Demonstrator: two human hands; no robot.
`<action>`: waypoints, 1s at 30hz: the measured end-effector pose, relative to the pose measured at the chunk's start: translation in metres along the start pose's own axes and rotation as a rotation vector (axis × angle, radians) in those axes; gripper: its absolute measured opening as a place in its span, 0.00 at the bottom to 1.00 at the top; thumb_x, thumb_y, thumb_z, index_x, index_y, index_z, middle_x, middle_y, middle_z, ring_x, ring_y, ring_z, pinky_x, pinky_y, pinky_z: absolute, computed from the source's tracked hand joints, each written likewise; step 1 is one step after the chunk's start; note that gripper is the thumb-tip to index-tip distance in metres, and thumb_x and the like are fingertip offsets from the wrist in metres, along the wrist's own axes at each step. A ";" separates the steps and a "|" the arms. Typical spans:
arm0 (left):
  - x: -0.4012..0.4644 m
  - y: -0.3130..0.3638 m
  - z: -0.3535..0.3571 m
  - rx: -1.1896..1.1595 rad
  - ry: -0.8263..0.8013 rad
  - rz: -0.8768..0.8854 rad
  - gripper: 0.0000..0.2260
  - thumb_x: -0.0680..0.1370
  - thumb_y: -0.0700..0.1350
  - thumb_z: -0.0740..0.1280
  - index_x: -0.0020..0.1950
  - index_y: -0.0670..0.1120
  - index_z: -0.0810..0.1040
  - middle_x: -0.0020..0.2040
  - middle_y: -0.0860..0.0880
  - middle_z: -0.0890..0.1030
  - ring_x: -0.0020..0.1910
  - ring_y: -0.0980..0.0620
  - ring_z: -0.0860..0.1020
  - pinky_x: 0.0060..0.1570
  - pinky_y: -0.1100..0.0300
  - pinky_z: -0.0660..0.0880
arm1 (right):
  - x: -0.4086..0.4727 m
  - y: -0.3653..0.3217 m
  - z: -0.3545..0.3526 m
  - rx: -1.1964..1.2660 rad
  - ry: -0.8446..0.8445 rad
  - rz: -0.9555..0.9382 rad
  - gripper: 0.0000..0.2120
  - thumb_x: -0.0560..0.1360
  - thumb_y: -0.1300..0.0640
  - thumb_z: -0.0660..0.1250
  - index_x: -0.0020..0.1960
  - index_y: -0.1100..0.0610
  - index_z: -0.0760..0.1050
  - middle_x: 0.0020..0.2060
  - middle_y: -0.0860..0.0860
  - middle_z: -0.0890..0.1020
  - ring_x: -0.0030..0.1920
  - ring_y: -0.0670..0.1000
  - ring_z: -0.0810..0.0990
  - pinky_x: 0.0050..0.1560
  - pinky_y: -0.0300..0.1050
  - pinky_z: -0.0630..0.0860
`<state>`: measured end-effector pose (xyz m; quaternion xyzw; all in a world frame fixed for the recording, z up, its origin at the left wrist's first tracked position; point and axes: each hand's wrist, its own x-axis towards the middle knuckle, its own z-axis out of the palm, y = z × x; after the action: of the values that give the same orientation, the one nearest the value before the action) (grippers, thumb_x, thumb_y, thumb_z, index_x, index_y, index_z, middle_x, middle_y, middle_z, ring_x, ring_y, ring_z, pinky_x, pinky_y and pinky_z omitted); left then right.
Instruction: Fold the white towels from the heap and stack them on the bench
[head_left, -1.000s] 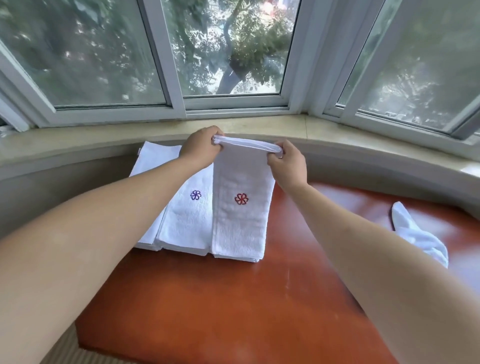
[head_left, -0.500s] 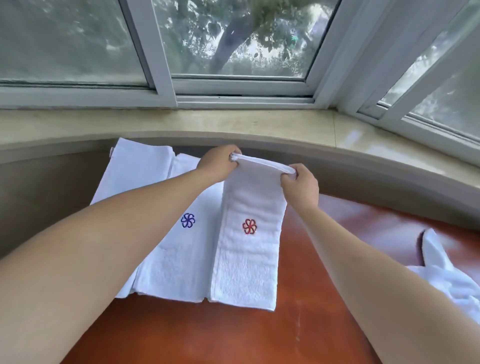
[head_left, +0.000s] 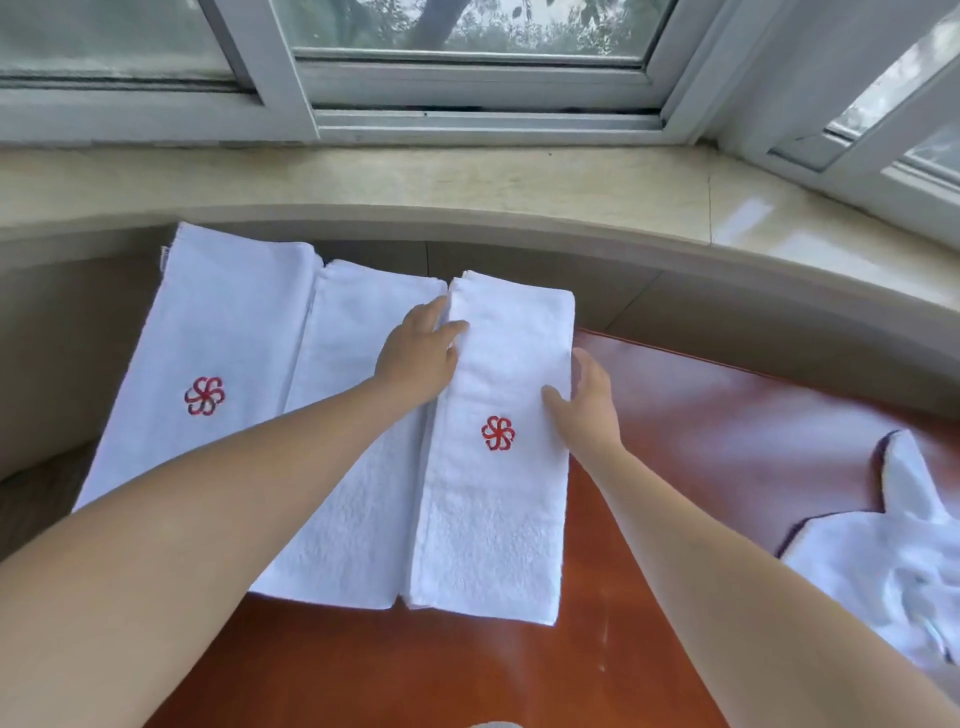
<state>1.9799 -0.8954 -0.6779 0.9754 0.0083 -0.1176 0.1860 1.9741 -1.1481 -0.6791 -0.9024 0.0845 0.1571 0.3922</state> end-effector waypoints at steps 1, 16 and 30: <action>-0.006 -0.001 0.002 0.075 0.000 0.005 0.20 0.85 0.47 0.59 0.77 0.51 0.68 0.83 0.46 0.56 0.80 0.43 0.56 0.72 0.46 0.67 | -0.005 0.004 0.001 -0.032 -0.016 -0.006 0.30 0.78 0.51 0.67 0.77 0.45 0.62 0.76 0.45 0.64 0.69 0.51 0.73 0.65 0.52 0.75; -0.226 0.024 0.046 0.259 -0.293 0.118 0.28 0.84 0.56 0.57 0.84 0.57 0.53 0.84 0.51 0.45 0.83 0.44 0.47 0.80 0.48 0.47 | -0.189 0.052 -0.004 -0.531 -0.414 -0.054 0.36 0.81 0.46 0.62 0.82 0.41 0.46 0.80 0.48 0.52 0.70 0.57 0.70 0.59 0.54 0.78; -0.373 0.102 0.061 0.214 -0.334 -0.068 0.29 0.84 0.54 0.59 0.83 0.52 0.55 0.82 0.50 0.59 0.81 0.45 0.55 0.78 0.47 0.57 | -0.319 0.107 -0.021 -0.537 -0.523 -0.055 0.32 0.81 0.42 0.62 0.82 0.47 0.57 0.75 0.55 0.69 0.72 0.60 0.71 0.68 0.54 0.73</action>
<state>1.6093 -1.0017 -0.6090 0.9558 -0.0022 -0.2841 0.0762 1.6508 -1.2268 -0.6273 -0.9044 -0.0870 0.3884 0.1540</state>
